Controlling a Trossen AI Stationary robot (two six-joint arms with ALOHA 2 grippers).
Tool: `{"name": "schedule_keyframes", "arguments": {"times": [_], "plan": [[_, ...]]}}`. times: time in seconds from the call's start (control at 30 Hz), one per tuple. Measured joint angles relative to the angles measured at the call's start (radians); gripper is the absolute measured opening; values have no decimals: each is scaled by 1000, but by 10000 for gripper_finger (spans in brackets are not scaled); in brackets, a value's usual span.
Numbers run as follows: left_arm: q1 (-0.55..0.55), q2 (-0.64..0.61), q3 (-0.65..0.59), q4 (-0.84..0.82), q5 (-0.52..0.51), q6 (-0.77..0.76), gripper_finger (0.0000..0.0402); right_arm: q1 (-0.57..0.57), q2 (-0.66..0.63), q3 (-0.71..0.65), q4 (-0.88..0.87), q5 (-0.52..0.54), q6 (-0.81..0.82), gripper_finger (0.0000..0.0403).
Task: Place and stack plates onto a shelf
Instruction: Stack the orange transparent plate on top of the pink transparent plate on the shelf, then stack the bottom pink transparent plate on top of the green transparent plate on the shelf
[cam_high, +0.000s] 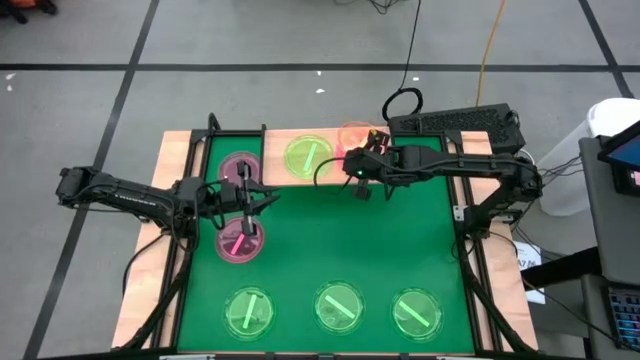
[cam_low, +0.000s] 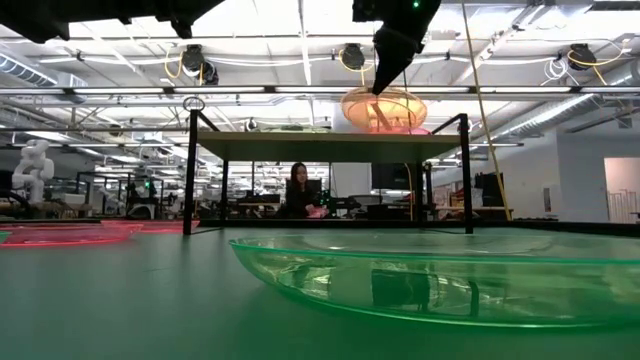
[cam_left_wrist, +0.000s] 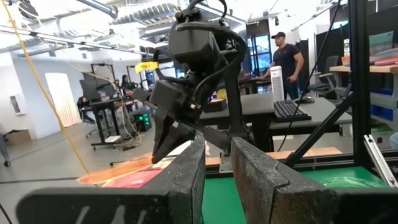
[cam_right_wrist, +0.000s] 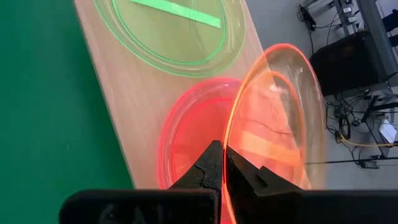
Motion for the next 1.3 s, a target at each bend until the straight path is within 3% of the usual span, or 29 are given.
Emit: {"name": "schedule_keyframes", "arguments": {"times": [0.57,1.03,1.3], "plan": [[0,0,0,4,0,7,86,0,0,-150,135,0,-30,5],[0,0,0,4,0,8,86,9,-6,-152,142,0,-51,114],[0,0,0,3,0,7,86,52,-76,-152,204,2,-49,131]]}}
